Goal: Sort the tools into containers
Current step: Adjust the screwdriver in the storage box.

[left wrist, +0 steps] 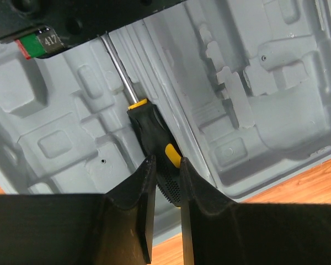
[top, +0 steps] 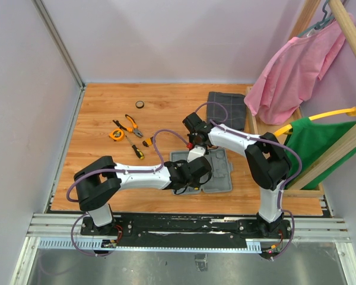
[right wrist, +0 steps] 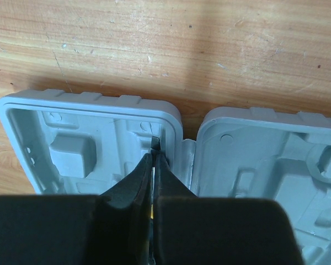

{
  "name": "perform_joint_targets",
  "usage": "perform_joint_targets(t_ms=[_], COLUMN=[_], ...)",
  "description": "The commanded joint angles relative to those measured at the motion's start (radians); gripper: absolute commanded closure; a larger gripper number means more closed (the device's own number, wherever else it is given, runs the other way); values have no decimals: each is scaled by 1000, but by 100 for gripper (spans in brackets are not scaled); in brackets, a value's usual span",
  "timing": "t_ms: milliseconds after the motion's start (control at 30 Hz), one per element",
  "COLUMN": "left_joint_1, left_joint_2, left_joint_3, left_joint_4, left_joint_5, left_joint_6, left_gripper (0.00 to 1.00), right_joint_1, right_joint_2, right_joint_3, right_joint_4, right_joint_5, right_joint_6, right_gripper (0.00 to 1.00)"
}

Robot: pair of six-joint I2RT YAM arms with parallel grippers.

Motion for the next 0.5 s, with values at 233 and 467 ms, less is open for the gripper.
perform_joint_targets(t_ms=[233,467], left_joint_1=[-8,-7], left_joint_2=[352,408], left_joint_3=[-176,-215], left_joint_4=[-166,-112], left_joint_5=[369,425], left_joint_6=[94,92], left_gripper=[98,100], right_joint_1=[73,81], right_joint_2=[273,293], right_joint_3=[-152,-147], right_joint_4=[-108,-116], right_joint_5=[60,79], right_joint_6=[-11,-11], right_gripper=[99,99])
